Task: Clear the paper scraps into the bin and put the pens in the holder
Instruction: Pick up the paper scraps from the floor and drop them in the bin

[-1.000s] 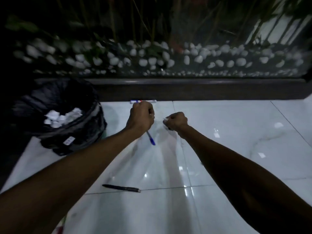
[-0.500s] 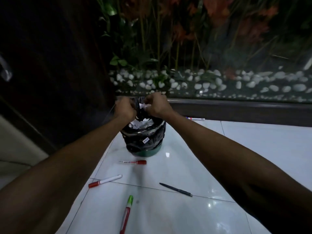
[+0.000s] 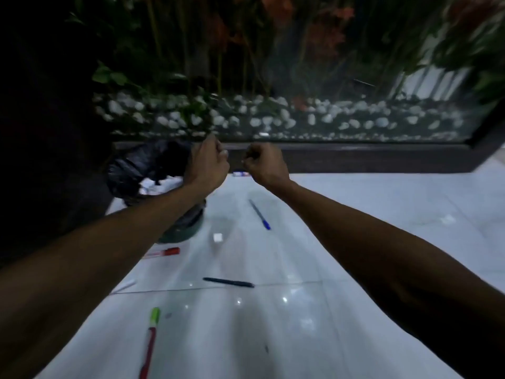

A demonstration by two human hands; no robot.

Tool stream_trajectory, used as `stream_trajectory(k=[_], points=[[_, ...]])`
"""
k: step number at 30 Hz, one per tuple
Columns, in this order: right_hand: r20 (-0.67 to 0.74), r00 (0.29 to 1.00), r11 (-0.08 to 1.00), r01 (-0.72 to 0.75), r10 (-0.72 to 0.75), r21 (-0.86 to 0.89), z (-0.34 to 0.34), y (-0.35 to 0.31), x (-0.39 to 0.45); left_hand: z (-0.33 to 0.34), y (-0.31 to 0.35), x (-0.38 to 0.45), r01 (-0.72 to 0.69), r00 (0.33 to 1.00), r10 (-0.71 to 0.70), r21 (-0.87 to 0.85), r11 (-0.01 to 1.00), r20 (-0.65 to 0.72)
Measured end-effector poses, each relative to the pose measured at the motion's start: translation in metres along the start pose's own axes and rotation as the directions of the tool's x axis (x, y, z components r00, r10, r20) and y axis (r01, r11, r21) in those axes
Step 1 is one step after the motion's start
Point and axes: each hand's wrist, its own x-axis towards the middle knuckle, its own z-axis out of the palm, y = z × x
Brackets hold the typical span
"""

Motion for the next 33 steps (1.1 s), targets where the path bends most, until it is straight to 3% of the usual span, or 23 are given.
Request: stream_trajectory(k=[3,5,9,12,14,17,22,27,33], points=[[0.0,0.989,0.983,-0.148,0.149,-0.106,-0.031,0.068,-0.029,0.047,0.038,-0.029,-0.178,0.973,0.175,0.005,0.984,0.152],[0.017,0.973,0.96,-0.226,0.232,-0.165,-0.048,0.113,-0.053,0.081,0.057,-0.052,-0.199,0.925,0.176,0.035,0.979,0.335],[0.047,0.939,0.88,-0.302,0.341,-0.366,-0.08,0.189,-0.107,0.139,0.075,-0.091,-0.328,0.738,0.166,0.132,0.935,0.654],[0.127,0.898,0.819,-0.317,0.422,-0.477,-0.097,0.229,-0.14,0.169,0.072,-0.112,-0.45,0.62,0.175,0.163,0.878,0.765],[0.17,0.879,0.83,-0.335,0.446,-0.447,-0.098,0.245,-0.153,0.185,0.065,-0.12,-0.485,0.586,0.19,0.152,0.861,0.788],[0.153,0.88,0.85,-0.369,0.45,-0.376,-0.08,0.252,-0.163,0.202,0.054,-0.122,-0.487,0.592,0.22,0.126,0.864,0.776],[0.069,0.902,0.841,-0.368,0.427,-0.396,-0.053,0.259,-0.163,0.229,0.041,-0.117,-0.407,0.696,0.246,0.088,0.909,0.675],[-0.018,0.91,0.859,-0.398,0.414,-0.321,-0.045,0.261,-0.146,0.254,0.042,-0.111,-0.246,0.793,0.178,0.038,0.968,0.583],[-0.079,0.893,0.884,-0.449,0.443,-0.126,-0.032,0.264,-0.132,0.288,0.041,-0.105,-0.197,0.805,0.181,-0.033,0.98,0.565]])
